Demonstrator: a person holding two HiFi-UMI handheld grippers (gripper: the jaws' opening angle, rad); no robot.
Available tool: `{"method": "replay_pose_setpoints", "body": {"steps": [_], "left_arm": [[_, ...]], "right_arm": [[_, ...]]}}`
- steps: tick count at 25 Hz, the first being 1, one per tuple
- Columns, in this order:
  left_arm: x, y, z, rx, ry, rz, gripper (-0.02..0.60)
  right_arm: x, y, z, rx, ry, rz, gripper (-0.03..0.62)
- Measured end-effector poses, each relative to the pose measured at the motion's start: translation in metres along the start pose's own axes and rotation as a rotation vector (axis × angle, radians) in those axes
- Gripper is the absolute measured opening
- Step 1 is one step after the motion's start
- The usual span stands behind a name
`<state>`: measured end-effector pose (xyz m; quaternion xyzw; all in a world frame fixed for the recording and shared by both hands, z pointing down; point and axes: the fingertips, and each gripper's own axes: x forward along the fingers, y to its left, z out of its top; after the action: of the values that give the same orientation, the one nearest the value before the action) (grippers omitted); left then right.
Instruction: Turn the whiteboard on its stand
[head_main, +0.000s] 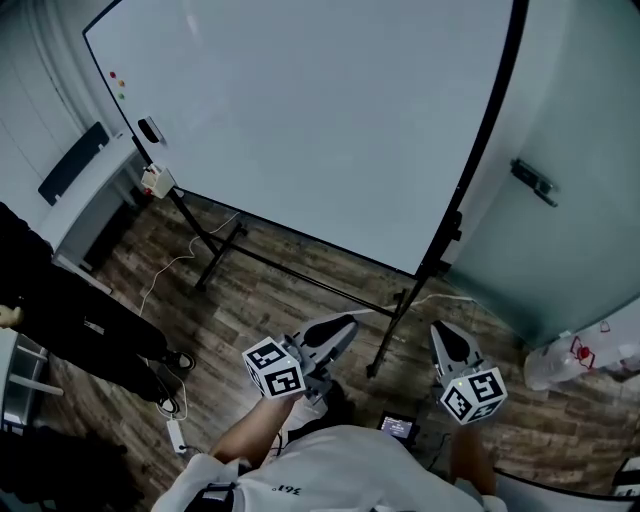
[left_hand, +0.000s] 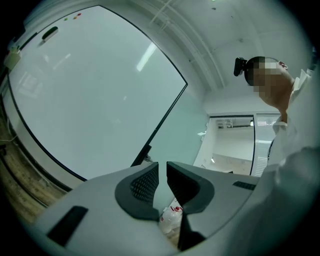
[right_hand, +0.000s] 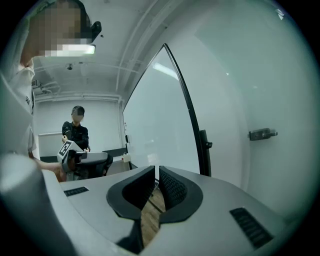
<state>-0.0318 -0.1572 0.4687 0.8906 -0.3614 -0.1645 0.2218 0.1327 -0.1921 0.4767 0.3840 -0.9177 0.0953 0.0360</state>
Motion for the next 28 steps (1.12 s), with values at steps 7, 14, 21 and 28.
{"method": "replay_pose_setpoints", "body": {"steps": [7,14,21,28], "left_arm": [[-0.005,-0.044,-0.016,0.018,0.019,-0.023,0.052],[-0.026,-0.067,-0.024,0.025,0.002,-0.006,0.052],[-0.048,-0.081,-0.031,0.026,-0.017,0.021,0.052],[-0.058,-0.102,-0.042,0.028,-0.023,0.02,0.052]], "right_arm": [[-0.033,0.017,0.001,0.01,-0.026,0.031,0.046],[-0.045,0.046,-0.008,-0.01,0.006,0.105,0.046],[-0.057,0.068,-0.01,-0.04,0.016,0.145,0.046],[-0.078,0.075,-0.016,-0.047,0.028,0.141,0.046]]}}
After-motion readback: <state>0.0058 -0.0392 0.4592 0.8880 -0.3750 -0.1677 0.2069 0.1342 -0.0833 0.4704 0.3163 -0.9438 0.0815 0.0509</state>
